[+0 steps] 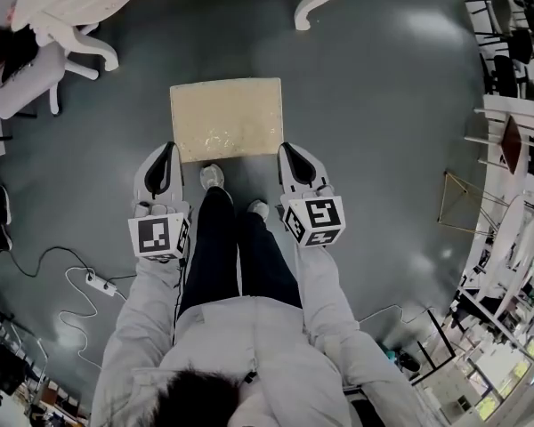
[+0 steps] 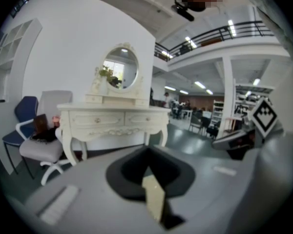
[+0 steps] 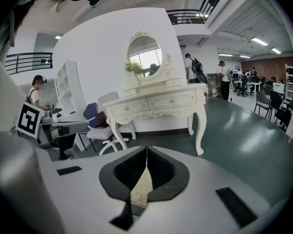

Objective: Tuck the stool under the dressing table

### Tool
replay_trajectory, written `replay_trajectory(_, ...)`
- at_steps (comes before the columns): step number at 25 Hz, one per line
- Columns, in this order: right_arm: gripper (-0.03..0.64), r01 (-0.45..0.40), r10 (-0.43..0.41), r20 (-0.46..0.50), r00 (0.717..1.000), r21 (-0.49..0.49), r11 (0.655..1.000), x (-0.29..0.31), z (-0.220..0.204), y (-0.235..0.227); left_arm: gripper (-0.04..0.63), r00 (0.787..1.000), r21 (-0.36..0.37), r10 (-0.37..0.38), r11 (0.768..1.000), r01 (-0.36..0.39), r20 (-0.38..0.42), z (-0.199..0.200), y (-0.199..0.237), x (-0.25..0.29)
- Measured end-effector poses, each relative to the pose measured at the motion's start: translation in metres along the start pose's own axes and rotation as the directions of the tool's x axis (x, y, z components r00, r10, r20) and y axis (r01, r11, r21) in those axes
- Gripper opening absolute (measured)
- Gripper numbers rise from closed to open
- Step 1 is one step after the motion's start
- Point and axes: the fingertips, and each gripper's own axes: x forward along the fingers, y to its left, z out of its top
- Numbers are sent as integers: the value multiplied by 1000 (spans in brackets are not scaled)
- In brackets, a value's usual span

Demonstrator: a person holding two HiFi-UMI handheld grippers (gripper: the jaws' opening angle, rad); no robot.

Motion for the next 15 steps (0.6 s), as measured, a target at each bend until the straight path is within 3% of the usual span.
replay_trajectory(15, 44, -29, 28, -114, 993, -5, 1000, 21, -112, -25, 34, 993, -14, 37, 999, -38, -110, -119, -17, 3)
